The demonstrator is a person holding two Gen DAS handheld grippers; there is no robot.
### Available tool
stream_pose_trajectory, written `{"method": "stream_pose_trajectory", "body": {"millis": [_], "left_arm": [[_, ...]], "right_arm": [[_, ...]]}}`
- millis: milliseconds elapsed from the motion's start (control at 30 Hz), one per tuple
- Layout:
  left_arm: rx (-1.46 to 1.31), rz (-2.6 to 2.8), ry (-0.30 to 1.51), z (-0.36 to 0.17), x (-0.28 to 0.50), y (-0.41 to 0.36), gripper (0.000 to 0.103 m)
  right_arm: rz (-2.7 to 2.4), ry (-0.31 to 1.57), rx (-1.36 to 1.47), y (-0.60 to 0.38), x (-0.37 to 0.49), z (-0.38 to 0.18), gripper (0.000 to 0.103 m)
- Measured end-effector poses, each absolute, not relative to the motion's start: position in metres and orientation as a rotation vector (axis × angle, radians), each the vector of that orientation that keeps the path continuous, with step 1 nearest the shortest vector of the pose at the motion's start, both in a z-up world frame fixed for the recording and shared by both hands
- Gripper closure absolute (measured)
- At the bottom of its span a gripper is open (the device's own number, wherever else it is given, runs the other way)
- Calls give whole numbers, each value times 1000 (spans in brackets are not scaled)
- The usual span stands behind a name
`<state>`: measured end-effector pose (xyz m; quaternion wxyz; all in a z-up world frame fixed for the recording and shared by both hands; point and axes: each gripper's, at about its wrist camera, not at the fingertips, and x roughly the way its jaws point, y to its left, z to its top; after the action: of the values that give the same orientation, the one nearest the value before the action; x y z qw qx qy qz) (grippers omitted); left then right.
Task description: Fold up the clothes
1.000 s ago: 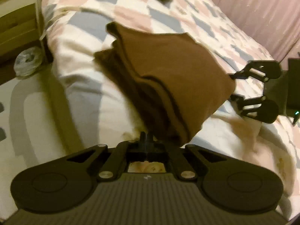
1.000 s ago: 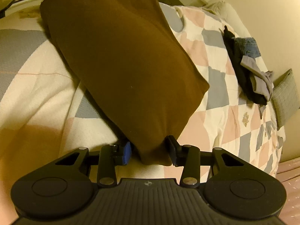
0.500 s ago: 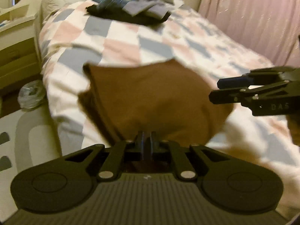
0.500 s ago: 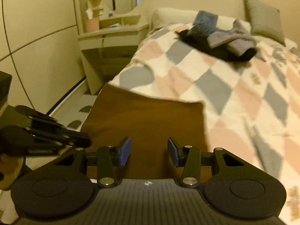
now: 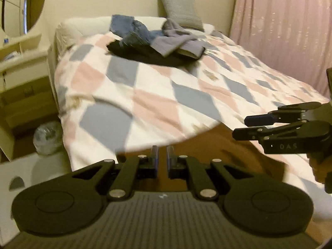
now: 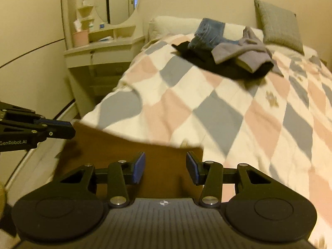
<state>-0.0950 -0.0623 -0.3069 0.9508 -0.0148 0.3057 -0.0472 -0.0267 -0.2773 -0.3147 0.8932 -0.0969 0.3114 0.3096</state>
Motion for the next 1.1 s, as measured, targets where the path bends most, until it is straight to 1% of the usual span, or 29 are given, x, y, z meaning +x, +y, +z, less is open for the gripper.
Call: {"method": "stream_pose_trajectory", "body": {"millis": [100, 133, 167, 233, 333, 467, 600, 667, 733, 767, 833, 900, 1033, 1100], "left_arm": [[-10, -43, 686, -338, -67, -55, 97], [-13, -29, 716, -353, -63, -50, 96], [-23, -17, 737, -366, -61, -45, 91], [-55, -15, 739, -383, -60, -36, 89], [-101, -15, 740, -375, -59, -28, 86], [-189, 20, 709, -342, -79, -14, 93], [-221, -66, 663, -310, -125, -31, 93], [-197, -113, 679, -313, -142, -51, 91], [-163, -106, 770, -336, -146, -67, 89], [-162, -83, 826, -351, -144, -72, 90], [-170, -49, 858, -362, -141, -74, 91], [-167, -26, 859, -354, -140, -75, 92], [-157, 3, 853, -332, -151, -78, 92], [-123, 8, 850, -326, -158, -84, 92]], "right_arm": [[631, 725, -211, -260, 10, -341, 57], [622, 774, -218, -256, 20, -353, 59], [620, 834, -212, -255, 30, -367, 59], [624, 878, -123, -262, 40, -379, 59], [593, 864, -5, -278, 40, -369, 59], [514, 747, 101, -311, 15, -331, 56], [582, 675, 106, -319, -43, -308, 57], [605, 676, 78, -315, -70, -313, 57], [590, 749, 31, -303, -76, -329, 59], [566, 811, -9, -299, -76, -344, 59], [553, 839, -19, -296, -72, -363, 58], [546, 828, -20, -294, -70, -352, 57], [529, 733, -7, -303, -96, -323, 58], [520, 734, -18, -304, -109, -321, 56]]}}
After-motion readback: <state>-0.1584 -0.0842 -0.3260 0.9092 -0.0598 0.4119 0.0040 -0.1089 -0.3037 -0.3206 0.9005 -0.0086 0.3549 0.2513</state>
